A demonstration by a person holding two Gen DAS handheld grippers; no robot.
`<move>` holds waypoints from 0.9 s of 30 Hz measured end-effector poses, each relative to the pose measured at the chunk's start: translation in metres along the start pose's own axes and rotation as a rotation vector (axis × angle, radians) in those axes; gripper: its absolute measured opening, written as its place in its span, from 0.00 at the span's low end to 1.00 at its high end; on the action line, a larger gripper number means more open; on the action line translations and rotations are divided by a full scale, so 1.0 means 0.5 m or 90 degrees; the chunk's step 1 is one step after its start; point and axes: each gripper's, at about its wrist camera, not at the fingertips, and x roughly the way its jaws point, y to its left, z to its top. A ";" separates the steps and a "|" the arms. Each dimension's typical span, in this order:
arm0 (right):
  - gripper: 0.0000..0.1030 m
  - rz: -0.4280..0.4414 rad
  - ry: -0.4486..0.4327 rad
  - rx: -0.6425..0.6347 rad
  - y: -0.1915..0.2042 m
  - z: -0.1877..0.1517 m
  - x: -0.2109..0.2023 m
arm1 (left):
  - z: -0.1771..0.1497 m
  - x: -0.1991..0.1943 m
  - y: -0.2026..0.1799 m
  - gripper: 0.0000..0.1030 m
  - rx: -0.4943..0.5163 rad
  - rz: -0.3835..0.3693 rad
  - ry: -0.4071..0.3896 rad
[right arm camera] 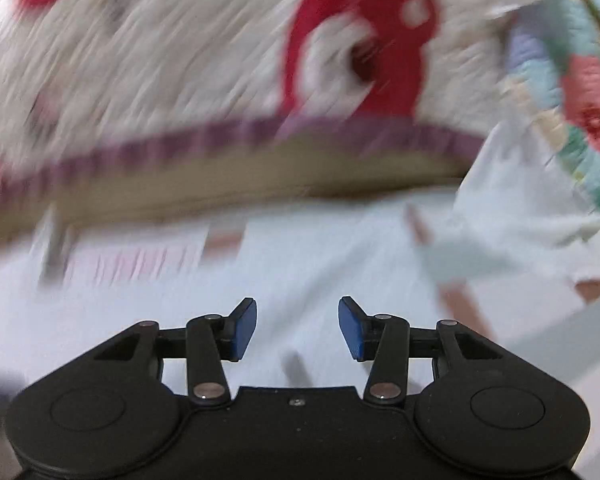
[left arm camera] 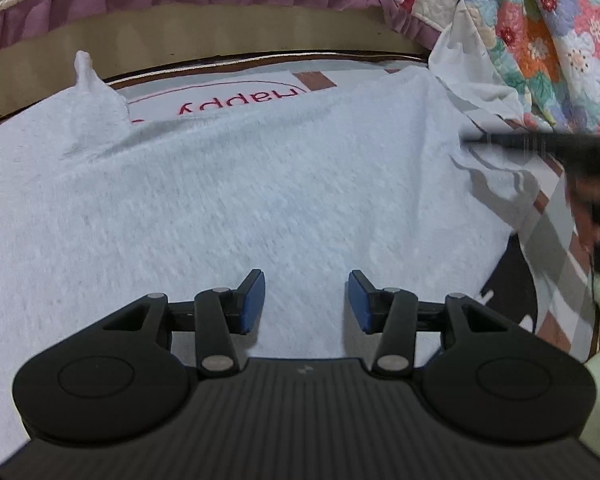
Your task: Fold clothes
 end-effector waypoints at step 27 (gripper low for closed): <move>0.05 -0.056 -0.155 0.374 -0.164 -0.127 -0.120 | -0.069 -0.105 0.114 0.47 -0.109 0.151 0.055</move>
